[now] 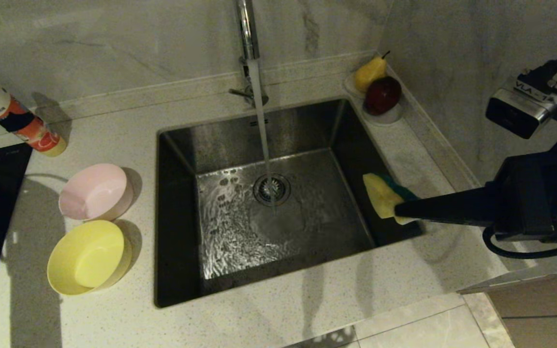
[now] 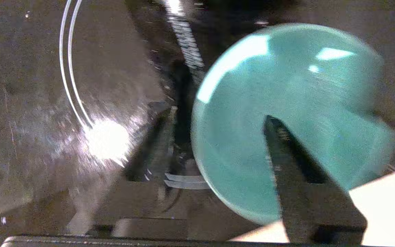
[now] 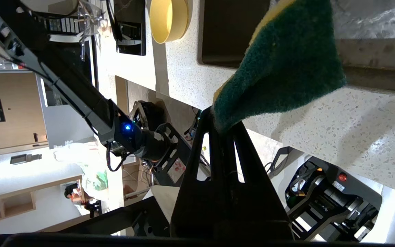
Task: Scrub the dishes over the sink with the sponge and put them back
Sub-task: Place the bowl on the table
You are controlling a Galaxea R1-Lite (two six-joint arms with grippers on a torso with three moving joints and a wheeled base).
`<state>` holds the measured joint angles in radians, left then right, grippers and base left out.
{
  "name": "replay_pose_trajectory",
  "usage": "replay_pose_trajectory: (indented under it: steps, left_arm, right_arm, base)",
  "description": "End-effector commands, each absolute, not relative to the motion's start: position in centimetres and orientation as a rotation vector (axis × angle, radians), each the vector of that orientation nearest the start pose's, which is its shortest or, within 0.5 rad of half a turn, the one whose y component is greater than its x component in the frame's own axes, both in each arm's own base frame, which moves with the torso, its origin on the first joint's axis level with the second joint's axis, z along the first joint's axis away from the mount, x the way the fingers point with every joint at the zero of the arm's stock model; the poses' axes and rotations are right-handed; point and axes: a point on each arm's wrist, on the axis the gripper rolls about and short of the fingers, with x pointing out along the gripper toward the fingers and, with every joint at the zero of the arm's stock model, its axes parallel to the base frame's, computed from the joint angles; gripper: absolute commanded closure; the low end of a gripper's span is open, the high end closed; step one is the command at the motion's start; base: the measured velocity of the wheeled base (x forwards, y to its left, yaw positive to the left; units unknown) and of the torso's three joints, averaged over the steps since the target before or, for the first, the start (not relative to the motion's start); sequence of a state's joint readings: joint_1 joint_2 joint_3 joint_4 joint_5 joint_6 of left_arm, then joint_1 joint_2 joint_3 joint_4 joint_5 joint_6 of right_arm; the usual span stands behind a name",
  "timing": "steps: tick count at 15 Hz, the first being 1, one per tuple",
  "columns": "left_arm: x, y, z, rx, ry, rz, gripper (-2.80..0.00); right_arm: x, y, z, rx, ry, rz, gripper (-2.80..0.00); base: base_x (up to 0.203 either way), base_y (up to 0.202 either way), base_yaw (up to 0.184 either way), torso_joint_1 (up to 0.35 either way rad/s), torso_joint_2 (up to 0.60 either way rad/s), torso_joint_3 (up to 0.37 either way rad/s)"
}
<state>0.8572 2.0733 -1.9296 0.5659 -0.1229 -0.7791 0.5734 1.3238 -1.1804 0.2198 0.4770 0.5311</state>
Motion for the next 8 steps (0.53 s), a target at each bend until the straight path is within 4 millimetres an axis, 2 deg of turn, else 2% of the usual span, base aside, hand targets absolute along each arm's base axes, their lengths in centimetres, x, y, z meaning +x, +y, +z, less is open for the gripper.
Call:
replay_pose_trajectory:
  steps: [1,4,6,7,8]
  left_arm:
    - [25.2,28.7,27.9,-1.035,0.271,0.903,-2.8]
    - [22.7,25.7,31.9,-1.004,0.207,0.869,-2.8]
    - [21.2,23.7,33.8,-0.991,0.198,0.811,-2.8]
    - [20.4,22.5,34.6,-0.984,0.216,0.774,0.0]
    - [19.6,21.3,35.2,-0.967,0.242,0.743,0.0]
  right_arm:
    - [16.6,12.0,30.5,0.46,0.65,0.913,0.0]
    - [16.5,11.9,30.6,0.461,0.647,0.913,0.0]
    - [16.3,11.8,30.7,0.462,0.641,0.914,0.0]
    - [16.2,11.7,30.6,0.463,0.641,0.913,0.0]
    - [16.2,11.7,30.7,0.463,0.638,0.914,0.0]
  base:
    - [0.0,0.0,0.0,0.0,0.0,0.0]
    - [0.0,0.0,0.0,0.0,0.0,0.0]
    - [0.0,0.0,0.0,0.0,0.0,0.0]
    - [0.0,0.0,0.0,0.0,0.0,0.0]
    - [0.0,0.0,0.0,0.0,0.0,0.0]
